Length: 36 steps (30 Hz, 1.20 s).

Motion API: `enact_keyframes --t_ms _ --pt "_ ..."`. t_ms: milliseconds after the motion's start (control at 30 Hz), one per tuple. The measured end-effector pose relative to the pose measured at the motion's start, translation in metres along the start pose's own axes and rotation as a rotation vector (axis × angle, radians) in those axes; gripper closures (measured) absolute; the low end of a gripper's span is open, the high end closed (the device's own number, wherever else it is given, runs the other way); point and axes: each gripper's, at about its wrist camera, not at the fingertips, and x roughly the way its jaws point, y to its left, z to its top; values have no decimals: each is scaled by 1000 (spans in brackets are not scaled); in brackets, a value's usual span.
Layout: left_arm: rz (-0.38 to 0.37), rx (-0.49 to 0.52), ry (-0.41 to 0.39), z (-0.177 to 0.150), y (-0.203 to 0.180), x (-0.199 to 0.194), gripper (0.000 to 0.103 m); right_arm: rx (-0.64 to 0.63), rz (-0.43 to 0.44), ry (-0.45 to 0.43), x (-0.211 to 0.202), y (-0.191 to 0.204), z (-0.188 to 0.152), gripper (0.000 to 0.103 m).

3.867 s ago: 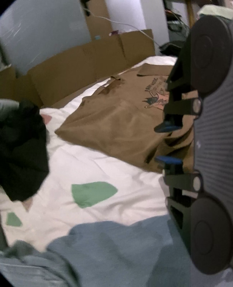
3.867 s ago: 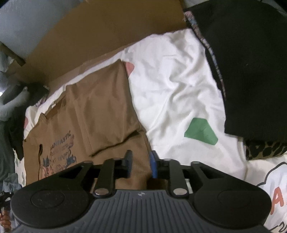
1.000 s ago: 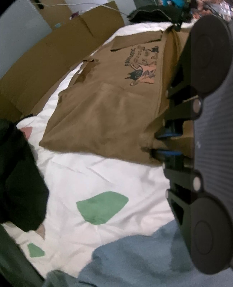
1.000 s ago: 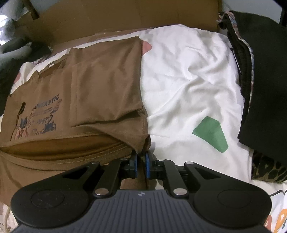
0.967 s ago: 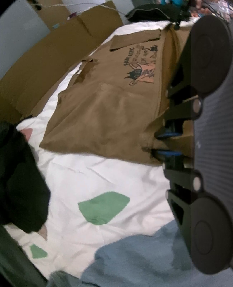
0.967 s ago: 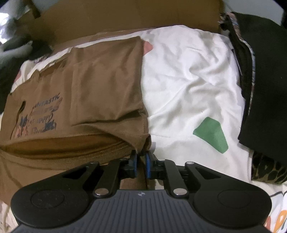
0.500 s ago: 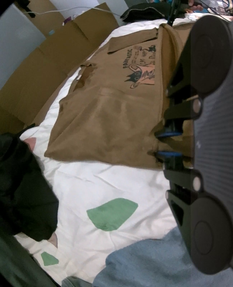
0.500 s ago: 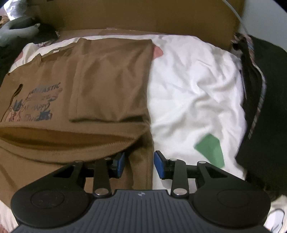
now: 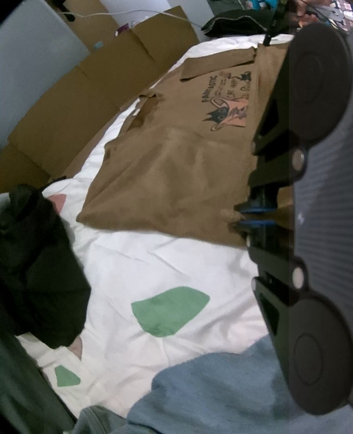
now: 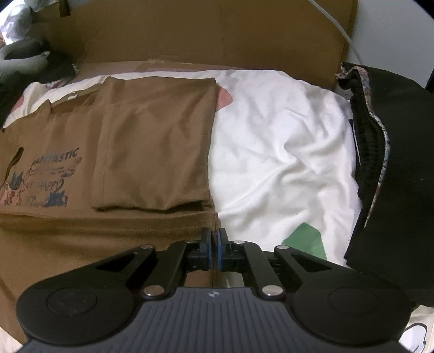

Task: Fold clothes
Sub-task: 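Lift the folded hem with both tools and fold it toward the collar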

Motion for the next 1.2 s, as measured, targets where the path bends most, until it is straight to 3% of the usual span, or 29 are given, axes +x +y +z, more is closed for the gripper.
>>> enact_keyframes --t_ms 100,200,233,467,567,633,967,1200 --pt "-6 0 28 -3 0 3 92 3 18 16 2 0 2 95" --pt "0 31 41 -5 -3 5 88 -11 30 17 5 1 2 64" --pt "-4 36 45 -4 -3 6 87 -19 31 14 7 1 2 64" --pt "0 97 64 -1 -8 14 87 -84 63 23 19 2 2 66" --pt "9 130 54 -1 -13 13 88 -95 79 17 17 1 3 86" --pt "15 147 40 -2 -15 10 94 -108 61 0 13 3 4 93" --pt "30 247 -28 -12 -32 -15 99 -181 -46 -21 -21 26 7 94" --pt "-25 236 -53 -28 -39 -38 100 -194 -79 -47 -61 33 2 95"
